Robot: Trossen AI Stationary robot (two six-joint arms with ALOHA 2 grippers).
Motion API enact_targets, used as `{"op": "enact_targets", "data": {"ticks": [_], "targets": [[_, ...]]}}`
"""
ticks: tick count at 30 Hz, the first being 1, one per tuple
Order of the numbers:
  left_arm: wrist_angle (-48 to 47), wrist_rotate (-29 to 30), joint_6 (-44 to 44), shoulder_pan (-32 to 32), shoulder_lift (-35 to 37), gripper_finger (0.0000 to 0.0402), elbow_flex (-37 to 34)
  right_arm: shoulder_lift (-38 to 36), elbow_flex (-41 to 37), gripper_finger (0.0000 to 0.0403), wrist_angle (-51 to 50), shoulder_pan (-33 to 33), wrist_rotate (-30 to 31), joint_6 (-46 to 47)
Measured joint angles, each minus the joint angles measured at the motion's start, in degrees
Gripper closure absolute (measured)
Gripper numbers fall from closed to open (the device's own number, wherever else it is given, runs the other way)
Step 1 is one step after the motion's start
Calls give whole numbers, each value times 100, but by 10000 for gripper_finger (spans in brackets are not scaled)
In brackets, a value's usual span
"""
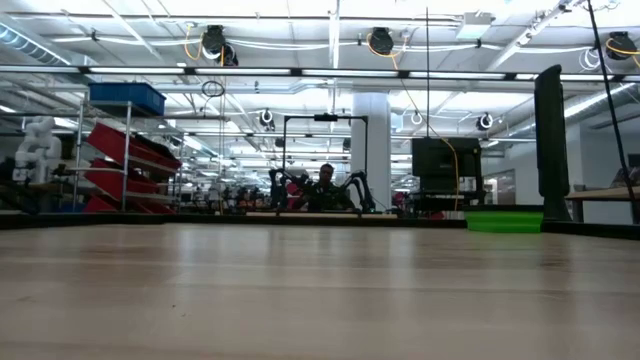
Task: Coil cords
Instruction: Coil the red wire into the spool
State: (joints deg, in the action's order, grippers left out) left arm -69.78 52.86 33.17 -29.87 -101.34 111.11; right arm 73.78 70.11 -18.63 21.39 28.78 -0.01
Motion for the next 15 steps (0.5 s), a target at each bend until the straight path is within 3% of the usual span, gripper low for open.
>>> {"op": "enact_targets", "data": {"ticks": [15], "targets": [[179,218,687,-181,-2,400,-899,4,0,403,231,12,-508,-85]]}}
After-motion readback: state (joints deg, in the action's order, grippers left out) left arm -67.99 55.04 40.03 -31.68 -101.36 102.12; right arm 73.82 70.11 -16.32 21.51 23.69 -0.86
